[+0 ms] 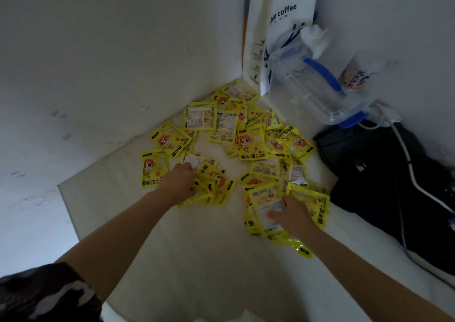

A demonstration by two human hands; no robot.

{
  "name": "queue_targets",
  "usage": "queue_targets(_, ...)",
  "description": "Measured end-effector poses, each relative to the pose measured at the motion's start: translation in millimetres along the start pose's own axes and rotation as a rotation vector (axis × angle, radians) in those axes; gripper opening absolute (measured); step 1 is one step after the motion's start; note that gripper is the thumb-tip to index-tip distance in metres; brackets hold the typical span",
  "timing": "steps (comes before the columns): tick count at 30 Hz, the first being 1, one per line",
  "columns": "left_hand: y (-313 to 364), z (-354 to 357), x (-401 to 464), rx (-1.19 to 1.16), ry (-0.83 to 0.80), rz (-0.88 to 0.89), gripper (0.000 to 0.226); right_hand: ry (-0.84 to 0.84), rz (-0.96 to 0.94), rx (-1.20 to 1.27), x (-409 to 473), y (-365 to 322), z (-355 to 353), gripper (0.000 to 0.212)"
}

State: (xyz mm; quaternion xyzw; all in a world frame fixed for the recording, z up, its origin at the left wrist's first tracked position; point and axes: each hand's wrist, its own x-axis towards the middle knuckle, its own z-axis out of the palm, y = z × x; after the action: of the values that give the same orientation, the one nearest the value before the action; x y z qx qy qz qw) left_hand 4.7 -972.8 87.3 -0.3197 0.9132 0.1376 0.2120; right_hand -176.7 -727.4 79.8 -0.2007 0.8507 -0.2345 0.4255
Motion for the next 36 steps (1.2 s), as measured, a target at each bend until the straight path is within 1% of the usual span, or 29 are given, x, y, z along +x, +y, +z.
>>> queue_targets(2, -1, 2, 4, 0.046, 0.009, 0.021, 0.042, 0.033, 0.007, -0.043, -2, 7, 13, 0.028)
queue_targets(5, 1, 4, 10, 0.083, -0.019, 0.044, 0.051, 0.093, 0.022, -0.164, -1, 6, 19, 0.034)
queue_targets(10, 1, 6, 15, 0.117, 0.004, 0.042, 0.044, 0.126, 0.031, -0.253, 1, -4, 25, 0.037)
queue_targets(14, 5, 7, 16, 0.152, 0.009, 0.026, 0.042, 0.153, 0.018, -0.331, 0, -9, 28, 0.033)
queue_targets(18, 5, 8, 15, 0.169, -0.011, 0.007, 0.04, 0.125, -0.012, -0.372, 1, -11, 32, 0.034)
queue_targets(23, 6, 9, 12, 0.043, -0.049, -0.065, 0.031, 0.113, -0.012, -0.348, 4, -17, 30, 0.032)
queue_targets(26, 1, 12, 6, -0.012, -0.057, -0.091, 0.029, 0.111, -0.032, -0.239, 5, -19, 28, 0.026)
queue_targets(30, -2, 14, -7, -0.015, -0.033, -0.118, 0.021, 0.122, -0.043, -0.146, 4, -20, 29, 0.034)
queue_targets(32, 1, 15, -14, -0.04, -0.021, -0.141, 0.018, 0.117, -0.031, -0.113, 3, -21, 29, 0.029)
queue_targets(34, 2, 16, -24, -0.134, 0.004, -0.177, 0.015, 0.099, -0.023, -0.073, 0, -22, 28, 0.03)
queue_targets(36, 1, 18, -34, -0.271, 0.022, -0.208, 0.017, 0.08, -0.014, -0.02, -1, -23, 26, 0.032)
